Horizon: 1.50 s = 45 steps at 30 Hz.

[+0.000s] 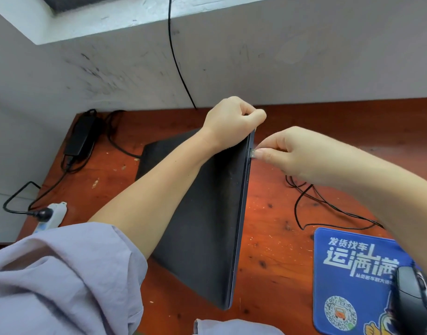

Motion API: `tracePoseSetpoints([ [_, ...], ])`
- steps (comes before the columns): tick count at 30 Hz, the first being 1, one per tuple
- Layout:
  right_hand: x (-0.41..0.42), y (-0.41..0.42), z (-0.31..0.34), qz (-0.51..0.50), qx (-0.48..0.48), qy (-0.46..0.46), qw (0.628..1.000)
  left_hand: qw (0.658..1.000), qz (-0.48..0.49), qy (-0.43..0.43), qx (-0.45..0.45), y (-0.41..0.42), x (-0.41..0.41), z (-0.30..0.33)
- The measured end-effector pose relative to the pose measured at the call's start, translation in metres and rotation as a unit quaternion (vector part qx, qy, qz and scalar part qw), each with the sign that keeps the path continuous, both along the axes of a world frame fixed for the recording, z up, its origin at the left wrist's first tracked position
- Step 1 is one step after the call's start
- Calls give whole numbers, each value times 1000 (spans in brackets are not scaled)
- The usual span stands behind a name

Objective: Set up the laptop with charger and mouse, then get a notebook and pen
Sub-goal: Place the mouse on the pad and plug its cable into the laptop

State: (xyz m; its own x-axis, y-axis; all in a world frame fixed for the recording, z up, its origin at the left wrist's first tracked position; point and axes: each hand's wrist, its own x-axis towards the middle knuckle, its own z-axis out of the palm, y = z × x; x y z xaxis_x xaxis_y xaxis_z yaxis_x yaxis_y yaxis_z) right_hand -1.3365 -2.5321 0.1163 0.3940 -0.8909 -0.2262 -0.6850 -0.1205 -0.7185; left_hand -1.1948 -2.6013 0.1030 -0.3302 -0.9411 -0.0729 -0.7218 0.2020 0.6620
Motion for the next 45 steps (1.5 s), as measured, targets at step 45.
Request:
tracePoseSetpoints([
  [45,-16,22,-33,-49,-203,-101,973,1000,-2,-15,6,4,-6,-7],
])
